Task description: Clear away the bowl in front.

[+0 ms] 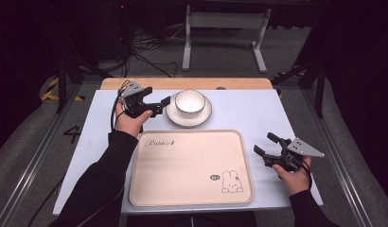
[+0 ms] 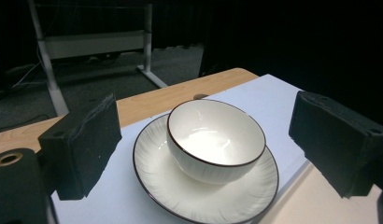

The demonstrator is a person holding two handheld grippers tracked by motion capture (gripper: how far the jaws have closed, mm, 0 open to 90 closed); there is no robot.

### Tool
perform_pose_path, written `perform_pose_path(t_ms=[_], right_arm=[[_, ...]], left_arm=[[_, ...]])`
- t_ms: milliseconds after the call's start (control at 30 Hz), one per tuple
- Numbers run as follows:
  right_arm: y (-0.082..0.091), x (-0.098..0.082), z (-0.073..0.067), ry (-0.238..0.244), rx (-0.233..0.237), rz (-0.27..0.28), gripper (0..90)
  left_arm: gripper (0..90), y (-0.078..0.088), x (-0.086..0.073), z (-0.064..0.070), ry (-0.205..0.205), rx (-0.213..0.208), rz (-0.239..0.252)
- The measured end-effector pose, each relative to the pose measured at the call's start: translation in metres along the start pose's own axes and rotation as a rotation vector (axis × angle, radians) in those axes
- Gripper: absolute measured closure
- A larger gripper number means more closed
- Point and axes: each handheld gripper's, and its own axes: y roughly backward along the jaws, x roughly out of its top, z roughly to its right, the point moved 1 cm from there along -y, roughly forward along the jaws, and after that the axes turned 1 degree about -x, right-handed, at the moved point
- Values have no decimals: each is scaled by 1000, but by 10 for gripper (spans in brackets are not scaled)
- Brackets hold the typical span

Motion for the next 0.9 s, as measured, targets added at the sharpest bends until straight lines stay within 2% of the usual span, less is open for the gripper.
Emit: perform_pose_path(t_ms=[100, 267, 433, 500, 600, 767, 900], right_arm=[[0, 0, 0, 1, 1, 1, 187], [1, 0, 0, -5, 2, 6, 185], [0, 0, 0, 1, 1, 5, 185], [0, 0, 0, 1, 2, 4, 185], [0, 0, 0, -3, 2, 5, 185], [1, 0, 0, 2, 4, 8, 185], [1, 0, 0, 2, 4, 14, 181]], left_arm=[[91, -7, 1, -1, 32, -13, -11], [90, -16, 1, -1, 63, -22, -9], [102, -26, -1, -6, 78, -8, -16], [142, -30, 0, -9, 106, -3, -25], [160, -36, 0, -11, 107, 4, -52], [179, -46, 0, -12, 166, 27, -127], [198, -57, -3, -12, 181, 35, -175]])
